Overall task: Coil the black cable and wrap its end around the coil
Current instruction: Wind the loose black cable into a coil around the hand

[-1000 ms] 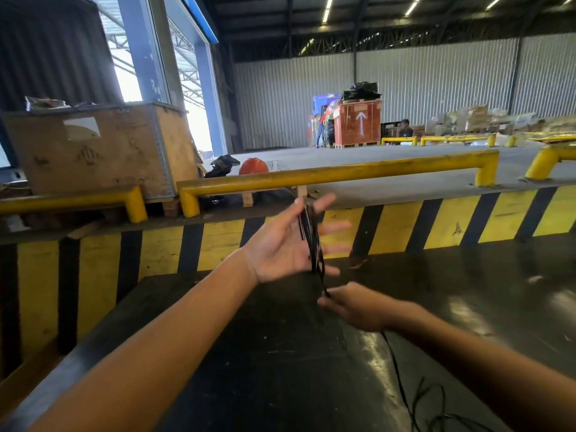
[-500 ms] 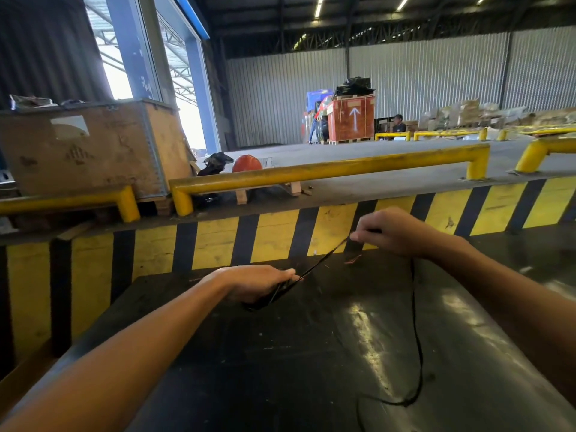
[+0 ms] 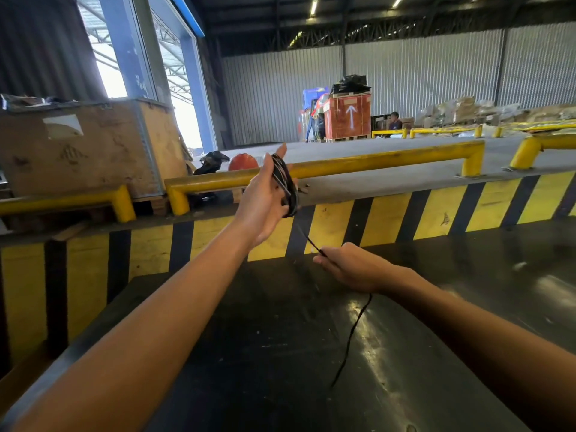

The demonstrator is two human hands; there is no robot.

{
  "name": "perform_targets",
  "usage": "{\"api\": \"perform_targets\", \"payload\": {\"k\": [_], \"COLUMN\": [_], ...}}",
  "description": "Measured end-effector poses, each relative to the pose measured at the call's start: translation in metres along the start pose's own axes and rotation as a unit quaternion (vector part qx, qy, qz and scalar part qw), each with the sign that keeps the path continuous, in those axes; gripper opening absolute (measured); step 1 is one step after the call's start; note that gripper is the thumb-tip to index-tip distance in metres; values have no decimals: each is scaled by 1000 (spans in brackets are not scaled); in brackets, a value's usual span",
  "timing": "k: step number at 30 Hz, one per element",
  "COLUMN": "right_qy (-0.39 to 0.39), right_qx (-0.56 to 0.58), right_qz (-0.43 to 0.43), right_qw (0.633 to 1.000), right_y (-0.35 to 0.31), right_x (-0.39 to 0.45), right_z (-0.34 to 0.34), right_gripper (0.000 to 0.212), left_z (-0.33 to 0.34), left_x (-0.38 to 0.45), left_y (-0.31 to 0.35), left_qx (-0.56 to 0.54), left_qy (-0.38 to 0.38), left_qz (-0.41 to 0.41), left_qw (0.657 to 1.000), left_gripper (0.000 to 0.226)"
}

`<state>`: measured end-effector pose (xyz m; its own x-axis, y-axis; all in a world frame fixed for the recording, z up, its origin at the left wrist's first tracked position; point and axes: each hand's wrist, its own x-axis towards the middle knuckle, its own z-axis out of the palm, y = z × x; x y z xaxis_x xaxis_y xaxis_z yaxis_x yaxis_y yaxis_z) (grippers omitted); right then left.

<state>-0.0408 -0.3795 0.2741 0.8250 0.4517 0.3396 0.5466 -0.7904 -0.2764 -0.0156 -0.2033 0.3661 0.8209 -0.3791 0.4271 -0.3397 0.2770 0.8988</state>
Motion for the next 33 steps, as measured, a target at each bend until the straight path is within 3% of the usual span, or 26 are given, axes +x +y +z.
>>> {"api": "perform_targets", "payload": {"k": [1, 2, 4, 7, 9, 12, 15, 18, 22, 24, 26, 29, 31, 33], "right_qy": [1, 3, 9, 32, 62, 113, 195, 240, 121, 76, 25, -1, 33, 71], "right_qx": [4, 4, -4, -29, -48, -63, -58, 6, 35, 112, 119, 107, 82, 49], "right_qz": [-1, -2, -9, -15, -27, -31, -25, -7, -17, 22, 29, 4, -11, -29], "right_qw": [1000, 1000, 1000, 999, 997, 991, 979, 971, 992, 991, 992, 994, 996, 996], "right_y": [2, 5, 11, 14, 16, 16, 14, 7, -9, -19, -25, -29, -25, -18], "right_x": [1, 2, 3, 8, 13, 18, 22, 21, 21, 22, 23, 21, 21, 22], "right_z": [-2, -3, -3, -11, -20, -29, -33, -28, 2, 15, 27, 25, 9, -11], "right_gripper": [25, 27, 31, 29, 24, 24, 27, 31, 23, 27, 30, 28, 29, 30], "left_z": [-4, -8, -16, -25, -30, -29, -32, -35, -17, -3, 5, 5, 1, -9], "left_x": [2, 2, 1, -4, -6, -13, -21, -27, -23, -18, -10, -2, -5, -6], "left_y": [-5, -11, -30, -54, -57, -45, -30, -18, -9, -3, 4, 5, 1, -7], "left_qx": [131, 276, 493, 631, 647, 522, 268, 31, -175, -209, -176, 80, 280, 451], "left_qy": [20, 24, -18, -104, -116, -170, -287, -308, -300, -229, -119, 4, 18, 2], "left_qz": [16, 30, 42, -40, -142, -308, -401, -361, -241, -167, -91, -10, 16, 19], "left_qw": [991, 961, 869, 768, 740, 777, 827, 880, 906, 936, 973, 997, 960, 892], "left_gripper": [47, 49, 53, 47, 48, 46, 44, 49, 53, 51, 48, 42, 34, 40]}}
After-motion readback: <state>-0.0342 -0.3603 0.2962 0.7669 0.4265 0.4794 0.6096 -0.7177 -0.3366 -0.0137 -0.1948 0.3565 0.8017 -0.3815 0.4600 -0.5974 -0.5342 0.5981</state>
